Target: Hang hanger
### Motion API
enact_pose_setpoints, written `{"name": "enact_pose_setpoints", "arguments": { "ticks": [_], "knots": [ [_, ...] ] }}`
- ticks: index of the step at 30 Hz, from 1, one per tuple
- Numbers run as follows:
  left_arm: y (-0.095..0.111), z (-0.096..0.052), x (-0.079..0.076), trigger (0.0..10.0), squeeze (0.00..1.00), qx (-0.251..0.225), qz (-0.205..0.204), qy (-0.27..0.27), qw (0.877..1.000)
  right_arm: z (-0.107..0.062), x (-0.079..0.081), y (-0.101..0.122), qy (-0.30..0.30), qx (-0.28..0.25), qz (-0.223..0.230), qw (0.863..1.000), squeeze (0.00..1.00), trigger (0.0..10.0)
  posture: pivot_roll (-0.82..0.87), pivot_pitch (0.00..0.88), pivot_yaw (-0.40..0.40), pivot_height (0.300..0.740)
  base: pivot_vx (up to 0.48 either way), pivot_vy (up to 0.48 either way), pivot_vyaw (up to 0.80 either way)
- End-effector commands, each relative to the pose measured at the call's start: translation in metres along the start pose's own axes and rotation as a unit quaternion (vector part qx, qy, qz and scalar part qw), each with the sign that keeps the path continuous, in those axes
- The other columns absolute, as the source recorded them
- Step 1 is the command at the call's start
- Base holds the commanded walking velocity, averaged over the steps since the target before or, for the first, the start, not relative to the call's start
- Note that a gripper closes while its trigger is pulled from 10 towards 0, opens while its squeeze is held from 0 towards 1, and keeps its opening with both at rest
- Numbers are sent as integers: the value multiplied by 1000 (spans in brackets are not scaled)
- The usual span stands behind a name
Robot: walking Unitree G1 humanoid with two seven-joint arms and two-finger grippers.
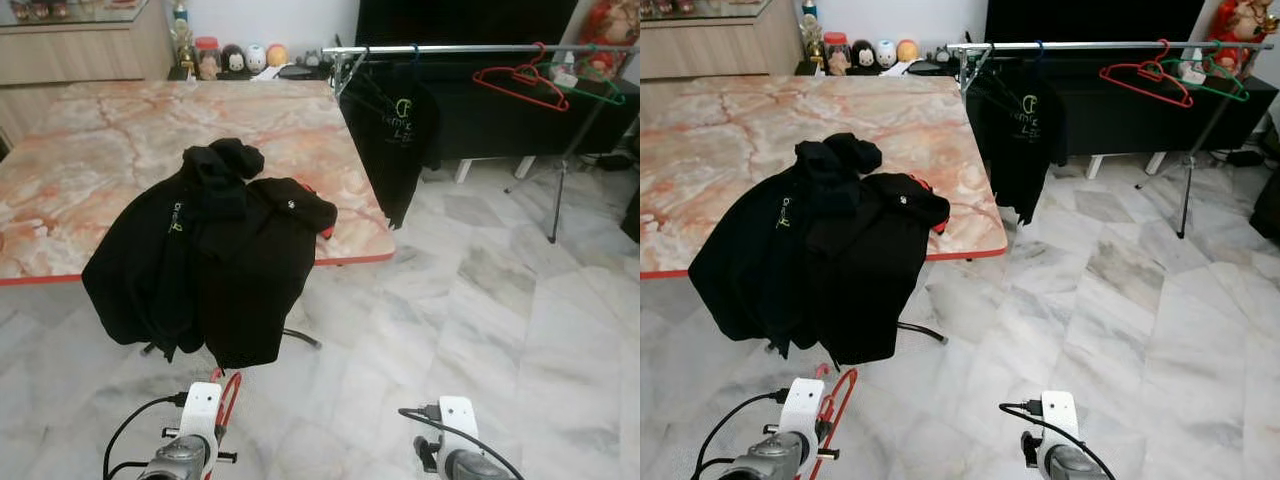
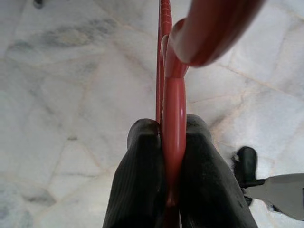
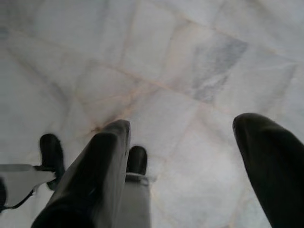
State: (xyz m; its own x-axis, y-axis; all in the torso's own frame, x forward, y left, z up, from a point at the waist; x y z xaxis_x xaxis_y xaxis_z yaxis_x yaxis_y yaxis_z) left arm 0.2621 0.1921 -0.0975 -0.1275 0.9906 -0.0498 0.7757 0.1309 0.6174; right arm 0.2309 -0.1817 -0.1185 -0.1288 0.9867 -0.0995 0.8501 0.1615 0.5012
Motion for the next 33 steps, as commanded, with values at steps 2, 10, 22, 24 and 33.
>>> {"name": "enact_pose_setpoints", "arguments": {
  "ticks": [2,10,22,24,33],
  "knots": [
    [-4,0,-4,10000,0,7,-2,-1,1000,-1,-7,-5,-4,7,-2,1000,0,10000,33,0,-47,740,0,-255,0],
    [-5,0,-5,10000,0,8,-4,-1,1000,-1,-6,-4,0,5,-5,1000,0,10000,34,0,-48,740,0,-252,0],
    [-6,0,-5,10000,0,10,0,-1,1000,-1,-7,-5,3,9,-18,1000,0,10000,35,0,-44,740,0,-319,0],
    [-6,0,-5,10000,0,10,1,-1,1000,-1,-6,-5,4,9,-24,1000,0,10000,33,0,-43,740,0,-343,0],
    [-6,0,-4,10000,0,10,4,-2,1000,-1,-4,-5,14,9,-36,999,0,10000,35,0,-45,740,0,-344,311]
  ]
}}
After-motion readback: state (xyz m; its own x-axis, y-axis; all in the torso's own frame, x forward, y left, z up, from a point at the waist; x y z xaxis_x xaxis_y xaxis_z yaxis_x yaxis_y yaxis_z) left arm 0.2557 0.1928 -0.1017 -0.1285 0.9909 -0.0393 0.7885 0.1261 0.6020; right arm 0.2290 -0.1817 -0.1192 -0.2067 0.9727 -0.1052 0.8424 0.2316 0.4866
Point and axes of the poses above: a point about 5 cm out from each wrist's last joint towards the gripper, its own z axis pointing out of the wrist towards the gripper, its own y axis along the axis of the wrist's last joint, x = y × z, the point moved 5 cm from there along z, pointing out of the wrist towards the gripper, and after that the axes turned 12 degrees about -z, right-handed, at the moved point
